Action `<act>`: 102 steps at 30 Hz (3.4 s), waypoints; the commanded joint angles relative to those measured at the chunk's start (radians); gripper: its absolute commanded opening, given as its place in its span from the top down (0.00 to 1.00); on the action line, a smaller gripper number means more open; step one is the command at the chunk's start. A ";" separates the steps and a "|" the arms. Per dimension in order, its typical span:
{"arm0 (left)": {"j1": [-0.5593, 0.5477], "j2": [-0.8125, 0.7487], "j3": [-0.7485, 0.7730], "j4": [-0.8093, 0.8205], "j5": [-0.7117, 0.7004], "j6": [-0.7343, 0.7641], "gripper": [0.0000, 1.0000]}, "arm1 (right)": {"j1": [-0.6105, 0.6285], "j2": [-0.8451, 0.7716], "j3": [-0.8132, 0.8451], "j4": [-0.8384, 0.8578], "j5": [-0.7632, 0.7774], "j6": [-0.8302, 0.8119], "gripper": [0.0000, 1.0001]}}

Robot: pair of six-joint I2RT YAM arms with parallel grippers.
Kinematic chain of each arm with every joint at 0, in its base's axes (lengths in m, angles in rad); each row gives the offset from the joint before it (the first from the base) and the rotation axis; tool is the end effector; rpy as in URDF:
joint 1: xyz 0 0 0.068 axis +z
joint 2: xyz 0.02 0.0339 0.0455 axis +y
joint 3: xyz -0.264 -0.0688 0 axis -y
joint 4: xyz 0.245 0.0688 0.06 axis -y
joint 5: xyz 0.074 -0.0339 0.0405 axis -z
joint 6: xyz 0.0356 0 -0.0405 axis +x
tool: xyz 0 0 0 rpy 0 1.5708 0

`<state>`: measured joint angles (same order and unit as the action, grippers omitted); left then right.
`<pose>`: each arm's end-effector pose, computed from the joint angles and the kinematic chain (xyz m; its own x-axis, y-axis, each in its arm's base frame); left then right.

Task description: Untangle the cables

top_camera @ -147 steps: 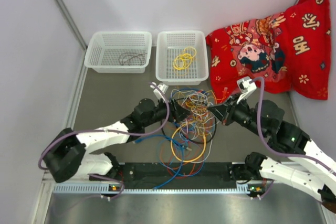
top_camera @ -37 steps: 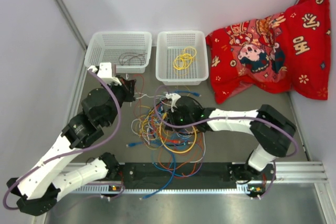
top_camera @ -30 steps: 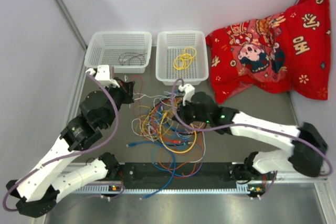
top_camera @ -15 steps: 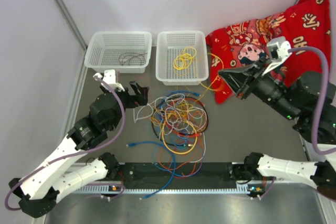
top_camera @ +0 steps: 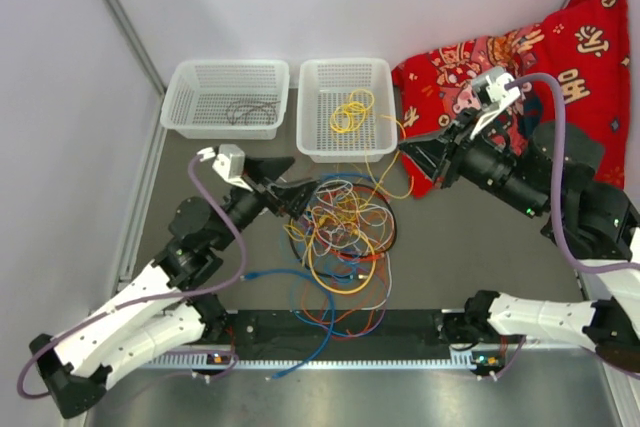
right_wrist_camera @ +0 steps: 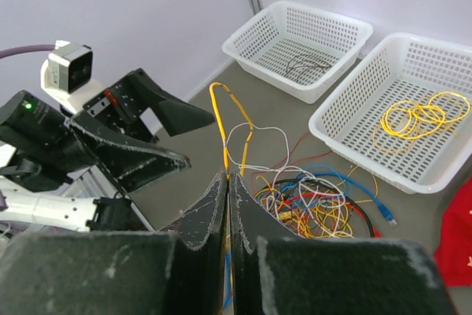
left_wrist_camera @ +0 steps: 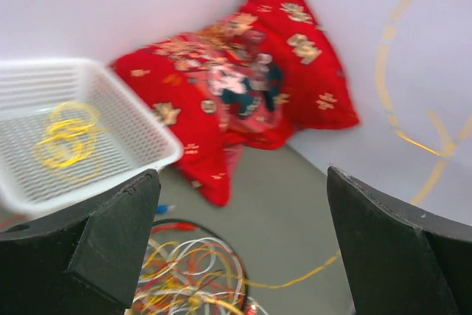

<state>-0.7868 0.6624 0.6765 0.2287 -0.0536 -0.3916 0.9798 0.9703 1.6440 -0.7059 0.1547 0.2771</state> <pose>0.1160 -0.1136 0.3656 -0.0989 -0.4405 -0.8923 0.6844 0.6208 -0.3824 0.0792 0.1082 0.5275 -0.2182 0.1599 -0.9627 -0.7017 0.6599 0.2687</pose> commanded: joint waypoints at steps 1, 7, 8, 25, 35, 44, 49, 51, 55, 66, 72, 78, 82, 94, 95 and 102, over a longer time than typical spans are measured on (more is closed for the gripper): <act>0.000 0.100 -0.028 0.257 0.321 0.020 0.01 | 0.013 -0.009 0.046 0.002 -0.020 0.028 1.00; -0.022 0.163 -0.104 0.340 0.383 0.028 0.01 | 0.013 -0.010 0.056 -0.009 -0.021 0.033 1.00; -0.037 0.166 -0.107 0.337 0.393 0.037 0.01 | 0.013 -0.010 0.056 -0.009 -0.020 0.033 1.00; -0.108 0.371 -0.095 0.357 0.364 0.140 0.28 | 0.013 0.016 0.002 0.057 -0.079 0.070 1.00; -0.108 0.422 -0.006 0.261 0.249 0.175 1.00 | 0.013 -0.044 -0.056 0.054 -0.002 0.079 1.00; -0.104 0.450 0.596 -0.156 0.020 0.143 1.00 | 0.013 -0.100 -0.160 0.039 0.158 0.076 0.15; -0.104 0.538 0.859 -0.267 -0.073 0.175 1.00 | 0.013 -0.176 -0.294 0.088 0.246 0.091 0.13; -0.104 0.606 0.986 -0.313 -0.104 0.215 1.00 | 0.011 -0.212 -0.363 0.098 0.262 0.103 0.12; -0.082 0.778 1.219 -0.501 -0.186 0.232 1.00 | 0.013 -0.243 -0.452 0.094 0.264 0.155 0.11; 0.245 1.083 1.382 -0.612 0.104 -0.125 1.00 | 0.013 -0.297 -0.555 0.074 0.267 0.175 0.12; 0.359 1.198 1.419 -0.532 0.155 -0.188 1.00 | 0.013 -0.295 -0.559 0.074 0.310 0.122 0.12; 0.416 1.344 1.520 -0.506 0.227 -0.242 1.00 | 0.013 -0.282 -0.573 0.086 0.361 0.063 0.12; 0.422 1.387 1.520 -0.467 0.245 -0.256 1.00 | 0.011 -0.269 -0.585 0.101 0.385 0.025 0.12; 0.426 1.413 1.546 -0.397 0.282 -0.289 1.00 | 0.011 -0.232 -0.604 0.128 0.368 0.031 0.12; 0.425 1.407 1.552 -0.397 0.284 -0.293 1.00 | 0.011 -0.234 -0.602 0.128 0.370 0.034 0.12; 0.425 1.349 1.597 -0.333 0.290 -0.343 1.00 | 0.011 -0.239 -0.584 0.129 0.371 0.042 0.12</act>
<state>-0.3672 2.0975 2.2112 -0.2184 0.2195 -0.6918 0.9798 0.7399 1.0405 -0.6132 0.5171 0.3161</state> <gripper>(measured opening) 0.014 0.882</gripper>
